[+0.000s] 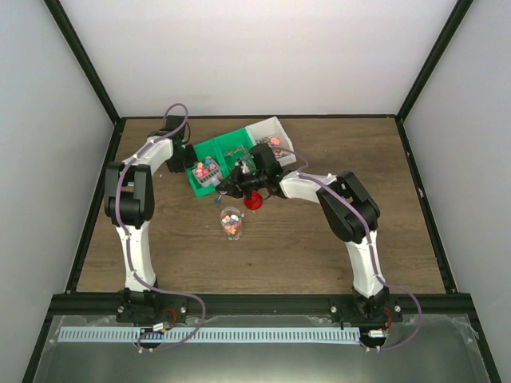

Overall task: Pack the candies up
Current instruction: Scoop the fake candies from the storage box.

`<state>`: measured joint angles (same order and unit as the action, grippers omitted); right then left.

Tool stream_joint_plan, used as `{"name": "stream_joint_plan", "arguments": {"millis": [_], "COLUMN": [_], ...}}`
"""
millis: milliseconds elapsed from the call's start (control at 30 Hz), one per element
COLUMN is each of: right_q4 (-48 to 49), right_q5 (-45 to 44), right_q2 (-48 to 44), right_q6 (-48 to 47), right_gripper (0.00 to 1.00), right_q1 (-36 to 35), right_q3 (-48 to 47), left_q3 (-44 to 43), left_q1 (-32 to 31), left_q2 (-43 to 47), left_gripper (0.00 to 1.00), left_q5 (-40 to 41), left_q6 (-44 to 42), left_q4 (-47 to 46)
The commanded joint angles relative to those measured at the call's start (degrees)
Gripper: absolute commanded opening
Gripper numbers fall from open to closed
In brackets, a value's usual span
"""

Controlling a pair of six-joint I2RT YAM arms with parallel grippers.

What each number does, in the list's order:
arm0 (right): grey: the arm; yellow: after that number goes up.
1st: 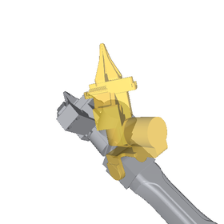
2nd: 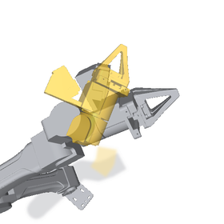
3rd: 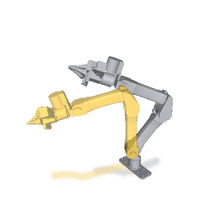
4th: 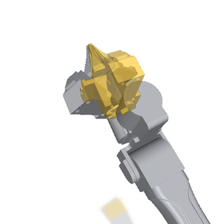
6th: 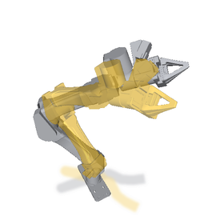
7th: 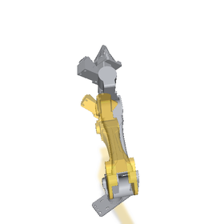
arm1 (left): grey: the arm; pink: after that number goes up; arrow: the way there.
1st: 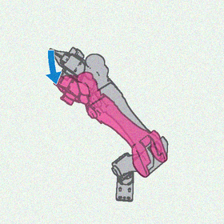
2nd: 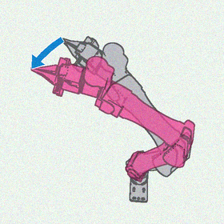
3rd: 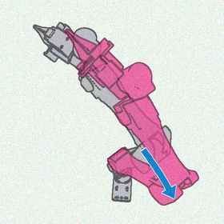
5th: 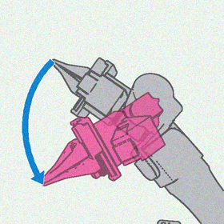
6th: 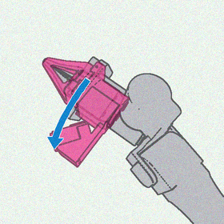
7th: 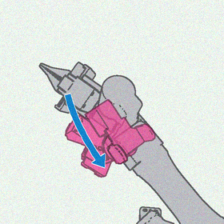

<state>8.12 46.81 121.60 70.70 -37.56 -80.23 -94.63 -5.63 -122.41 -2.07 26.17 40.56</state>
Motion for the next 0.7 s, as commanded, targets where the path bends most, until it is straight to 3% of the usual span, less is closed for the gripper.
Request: {"name": "stream_joint_plan", "arguments": {"millis": [0,667], "right_q4": [3.59,3.02], "right_q5": [2.48,4.93], "right_q2": [-5.12,-10.94], "right_q6": [-0.96,-5.71], "right_gripper": [0.01,0.01], "right_q1": [0.91,2.01], "right_q3": [3.53,7.47], "left_q3": [-2.31,-2.57], "left_q1": [1.21,2.55], "left_q2": [-0.15,-0.06], "left_gripper": [0.12,0.13], "left_q5": [-3.22,-2.37], "left_q6": [-0.25,-0.42], "left_q4": [-1.68,-1.26]}}
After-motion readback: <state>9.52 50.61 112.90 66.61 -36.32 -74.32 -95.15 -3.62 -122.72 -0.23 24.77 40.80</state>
